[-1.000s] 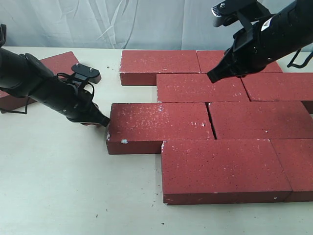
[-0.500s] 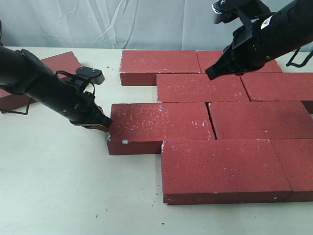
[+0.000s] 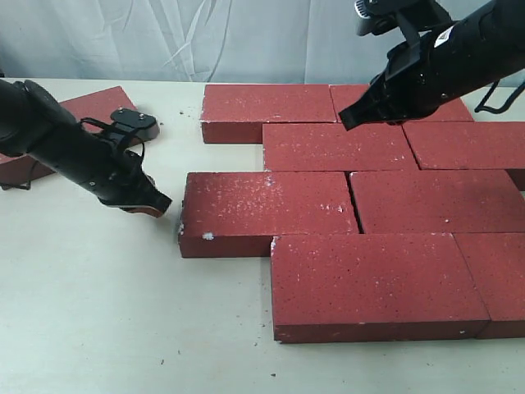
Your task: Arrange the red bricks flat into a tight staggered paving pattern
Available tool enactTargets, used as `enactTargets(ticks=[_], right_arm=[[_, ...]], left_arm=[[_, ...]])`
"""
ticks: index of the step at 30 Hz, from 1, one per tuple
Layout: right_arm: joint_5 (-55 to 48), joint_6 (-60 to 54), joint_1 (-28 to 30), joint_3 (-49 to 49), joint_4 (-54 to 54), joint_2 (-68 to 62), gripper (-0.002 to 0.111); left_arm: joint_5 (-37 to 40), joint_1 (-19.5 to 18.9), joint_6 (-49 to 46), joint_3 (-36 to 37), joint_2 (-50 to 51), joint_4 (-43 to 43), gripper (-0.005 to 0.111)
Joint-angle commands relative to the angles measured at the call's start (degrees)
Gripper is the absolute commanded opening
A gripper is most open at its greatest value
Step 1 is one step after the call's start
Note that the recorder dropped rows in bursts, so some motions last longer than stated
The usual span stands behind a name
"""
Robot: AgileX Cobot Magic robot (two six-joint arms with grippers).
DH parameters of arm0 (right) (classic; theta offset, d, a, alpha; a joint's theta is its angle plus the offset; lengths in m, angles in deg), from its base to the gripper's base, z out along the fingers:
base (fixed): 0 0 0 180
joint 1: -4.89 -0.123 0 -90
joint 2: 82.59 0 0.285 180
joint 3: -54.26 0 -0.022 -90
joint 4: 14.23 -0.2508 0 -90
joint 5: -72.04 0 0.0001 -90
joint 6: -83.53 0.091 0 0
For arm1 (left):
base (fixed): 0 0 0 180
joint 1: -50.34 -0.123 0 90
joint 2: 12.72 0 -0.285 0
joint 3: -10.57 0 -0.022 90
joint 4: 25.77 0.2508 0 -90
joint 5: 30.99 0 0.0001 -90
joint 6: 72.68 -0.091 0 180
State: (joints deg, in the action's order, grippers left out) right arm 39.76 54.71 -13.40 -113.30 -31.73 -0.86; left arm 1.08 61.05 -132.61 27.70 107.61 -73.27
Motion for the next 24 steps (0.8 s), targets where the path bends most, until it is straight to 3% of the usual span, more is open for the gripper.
enactTargets(ticks=[1, 3, 6, 8, 10, 12, 14, 18, 24], right_arm=[[9.48, -5.00, -2.50, -0.68, -6.70, -5.27, -0.001], [8.56, -9.63, -6.15, -5.88, -11.30, -10.16, -0.001], [0.67, -10.23, -11.75, -21.87, -10.88, -21.06, -0.001], [-8.79, -8.50, -12.58, -32.38, -8.38, -27.69, -0.001], [-14.39, -8.78, -12.33, -37.83, -7.31, -30.95, -0.001], [-12.48, -8.20, -11.33, -38.29, -3.11, -30.81, -0.001], [-14.77, -6.48, -10.26, -38.29, -2.79, -30.24, -0.001], [-23.12, -6.38, -9.02, -37.77, -4.21, -29.37, -0.001], [-20.46, -17.03, -9.12, -24.99, -13.63, -23.15, -0.001]], left_arm=[[2.72, -5.62, 2.51, -0.06, -6.15, 1.92, 0.000], [2.03, -9.36, 2.51, -0.06, -9.62, 1.92, 0.000], [-3.55, -15.68, 2.51, -0.06, -11.83, 1.07, 0.000], [-7.52, -19.18, 3.28, 0.79, -11.83, -2.96, 0.000], [-13.07, -20.25, 2.50, 0.91, -11.83, -7.39, 0.000], [-23.25, -19.45, -3.88, -0.02, -11.66, -16.41, 0.000], [-27.74, -19.12, -7.47, -2.92, -10.45, -21.10, 0.000], [-20.62, -19.12, -8.05, -12.61, -4.01, -20.28, 0.000], [-19.56, -18.15, -7.53, -23.43, 6.03, -17.50, 0.000]])
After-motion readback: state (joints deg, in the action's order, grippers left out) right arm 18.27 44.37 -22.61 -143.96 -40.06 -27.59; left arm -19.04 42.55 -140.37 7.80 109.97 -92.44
